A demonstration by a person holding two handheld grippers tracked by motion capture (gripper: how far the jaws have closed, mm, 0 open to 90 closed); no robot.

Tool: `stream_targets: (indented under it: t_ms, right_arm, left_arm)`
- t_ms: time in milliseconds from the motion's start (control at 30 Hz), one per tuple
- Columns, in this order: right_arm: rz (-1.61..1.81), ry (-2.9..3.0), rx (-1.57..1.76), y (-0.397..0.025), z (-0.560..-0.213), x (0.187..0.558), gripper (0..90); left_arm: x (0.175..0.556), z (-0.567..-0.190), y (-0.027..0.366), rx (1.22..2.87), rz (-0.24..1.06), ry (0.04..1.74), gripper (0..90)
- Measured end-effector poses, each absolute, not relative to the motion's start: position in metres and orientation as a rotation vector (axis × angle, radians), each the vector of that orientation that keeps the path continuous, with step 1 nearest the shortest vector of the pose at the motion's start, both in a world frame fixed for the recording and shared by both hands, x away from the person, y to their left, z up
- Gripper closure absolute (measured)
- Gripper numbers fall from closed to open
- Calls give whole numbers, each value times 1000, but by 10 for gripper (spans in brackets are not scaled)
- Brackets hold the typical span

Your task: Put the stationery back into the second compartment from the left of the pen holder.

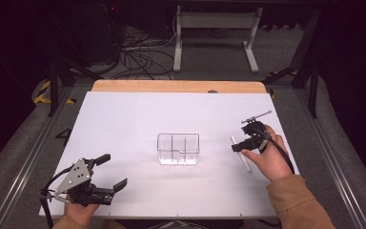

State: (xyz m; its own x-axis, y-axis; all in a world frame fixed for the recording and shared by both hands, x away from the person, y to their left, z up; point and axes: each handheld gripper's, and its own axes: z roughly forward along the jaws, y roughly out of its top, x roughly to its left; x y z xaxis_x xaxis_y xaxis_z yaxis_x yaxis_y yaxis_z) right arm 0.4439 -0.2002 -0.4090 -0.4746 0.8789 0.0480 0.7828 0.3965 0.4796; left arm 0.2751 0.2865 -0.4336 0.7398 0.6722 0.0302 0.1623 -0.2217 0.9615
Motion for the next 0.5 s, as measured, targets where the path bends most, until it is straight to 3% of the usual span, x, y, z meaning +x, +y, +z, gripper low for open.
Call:
stream_targets:
  t_ms: [500]
  right_arm:
    - [517,2484,1544,-196,-421,462,449]
  left_arm:
    - [276,-434,287,1767,535,649,47]
